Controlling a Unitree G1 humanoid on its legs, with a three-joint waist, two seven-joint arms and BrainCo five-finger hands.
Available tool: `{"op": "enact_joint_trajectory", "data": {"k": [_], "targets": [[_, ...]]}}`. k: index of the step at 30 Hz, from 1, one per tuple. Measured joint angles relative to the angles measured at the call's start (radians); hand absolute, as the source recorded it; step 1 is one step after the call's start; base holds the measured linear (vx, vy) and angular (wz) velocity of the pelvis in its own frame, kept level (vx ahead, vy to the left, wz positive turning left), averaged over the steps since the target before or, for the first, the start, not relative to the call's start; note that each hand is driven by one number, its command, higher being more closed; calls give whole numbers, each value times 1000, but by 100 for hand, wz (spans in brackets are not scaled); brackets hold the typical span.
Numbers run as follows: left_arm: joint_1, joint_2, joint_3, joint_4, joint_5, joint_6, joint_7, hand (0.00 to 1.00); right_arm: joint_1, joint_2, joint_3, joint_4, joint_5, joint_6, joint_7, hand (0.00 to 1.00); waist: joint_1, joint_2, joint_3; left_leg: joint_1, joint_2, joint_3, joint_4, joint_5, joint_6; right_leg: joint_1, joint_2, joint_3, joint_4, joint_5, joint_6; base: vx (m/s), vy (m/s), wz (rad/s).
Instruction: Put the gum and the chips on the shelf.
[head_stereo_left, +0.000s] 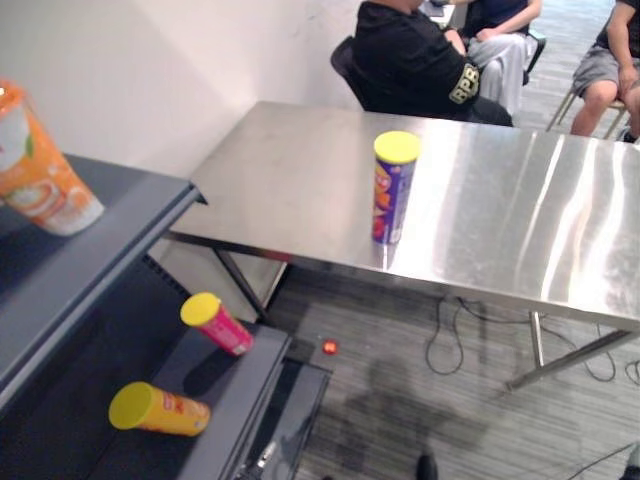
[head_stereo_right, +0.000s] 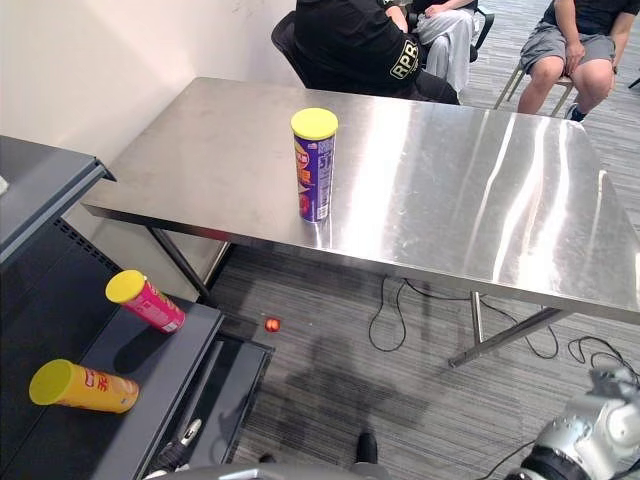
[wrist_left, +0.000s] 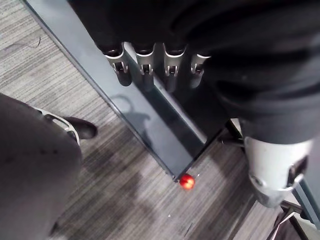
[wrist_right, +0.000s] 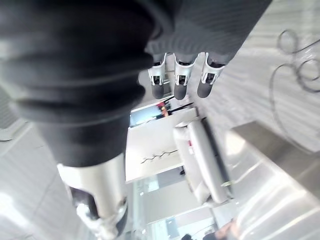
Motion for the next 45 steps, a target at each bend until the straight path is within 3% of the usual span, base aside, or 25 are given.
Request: {"op": "enact_joint_trajectory", "data": {"k": [5, 10, 15, 20, 30, 38, 45], "targets": [[0, -2, 4, 0, 2, 6, -4, 0, -5, 14, 169, -242, -72, -5, -4, 0, 1, -4, 0, 5, -3, 0, -7, 0, 0, 0, -3, 1, 1, 0, 0, -43, -28, -2], [0, 10, -28, 0, 3, 7, -27, 0, -19, 12, 350, -297, -129, -2, 97, 0, 2, -13, -3, -7, -7, -23, -3, 2, 3, -2, -6, -11, 1, -1, 1, -74, -53, 8], [1, 38, -85, -10, 34, 6, -45, 0, -34, -12, 449, -250, -171, 16, 175, 0, 4, -14, -2, -35, -10, -57, 22, 2, 4, -2, -10, -39, 5, -1, 1, -34, -30, 19], [5, 48, -105, -23, 40, 6, -48, 0, -100, -38, 546, -155, -174, 49, 201, 0, 17, -17, 1, -61, -10, -94, 47, 2, 4, -5, -12, -66, 18, -1, 0, -37, -23, 18], [38, 79, -151, -17, 40, 8, -47, 0, -248, -40, 697, -52, -172, 59, 213, 0, 40, -13, 41, -92, -12, -124, 71, 6, 9, -22, -16, -78, 36, -11, -2, -48, -18, 8], [37, 80, -163, -23, 40, 6, -42, 0, -361, -39, 826, 24, -168, 92, 227, 0, 61, -15, 75, -100, -16, -141, 69, 9, 13, -22, -17, -91, 34, -10, -2, -1, -5, 5], [33, 80, -163, -29, 40, 6, -40, 0, -420, -39, 844, 76, -185, 94, 225, 0, 65, -17, 98, -97, -18, -143, 65, 9, 13, -21, -18, -91, 34, -10, -3, 0, 0, 0]]}}
